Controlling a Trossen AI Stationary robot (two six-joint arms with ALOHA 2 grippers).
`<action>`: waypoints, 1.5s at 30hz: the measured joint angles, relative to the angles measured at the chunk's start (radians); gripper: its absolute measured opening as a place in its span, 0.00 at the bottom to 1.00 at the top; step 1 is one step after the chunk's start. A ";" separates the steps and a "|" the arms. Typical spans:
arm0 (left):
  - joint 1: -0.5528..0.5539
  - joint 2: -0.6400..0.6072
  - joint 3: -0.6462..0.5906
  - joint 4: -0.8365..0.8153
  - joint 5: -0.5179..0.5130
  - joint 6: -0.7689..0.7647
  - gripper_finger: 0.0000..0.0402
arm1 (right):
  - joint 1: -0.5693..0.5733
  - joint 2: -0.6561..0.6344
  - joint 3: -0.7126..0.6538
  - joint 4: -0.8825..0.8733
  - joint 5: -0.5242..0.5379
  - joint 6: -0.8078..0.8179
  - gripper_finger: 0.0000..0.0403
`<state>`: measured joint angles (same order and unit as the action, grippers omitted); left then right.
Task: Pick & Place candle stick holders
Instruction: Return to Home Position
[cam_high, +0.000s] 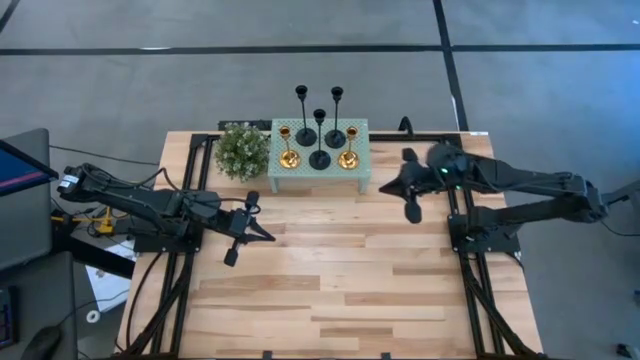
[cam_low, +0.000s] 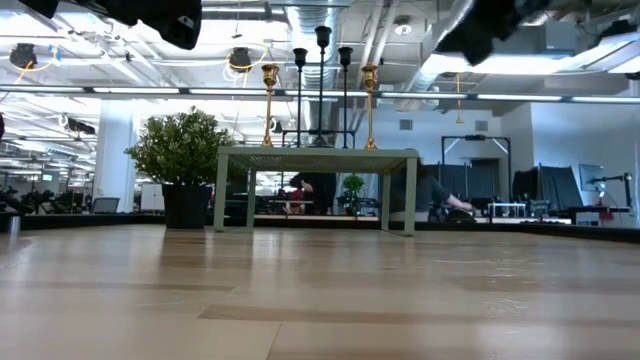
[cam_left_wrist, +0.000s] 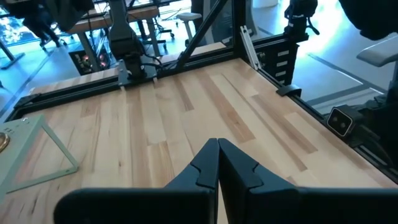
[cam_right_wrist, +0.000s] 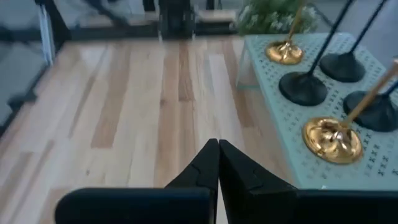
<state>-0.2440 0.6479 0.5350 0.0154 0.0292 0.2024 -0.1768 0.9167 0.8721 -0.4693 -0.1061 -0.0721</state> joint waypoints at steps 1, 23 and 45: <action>0.000 0.000 0.000 0.000 0.000 0.000 0.01 | 0.000 -0.040 -0.037 0.025 0.000 0.018 0.00; 0.000 0.000 0.000 0.000 0.000 0.000 0.01 | 0.122 -0.654 -0.331 0.143 0.146 0.100 0.00; 0.000 0.000 0.000 0.001 0.000 -0.001 0.02 | 0.145 -0.904 -0.598 0.213 0.159 0.129 0.00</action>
<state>-0.2437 0.6481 0.5350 0.0162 0.0296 0.2012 -0.0321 0.0129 0.2743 -0.2566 0.0532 0.0570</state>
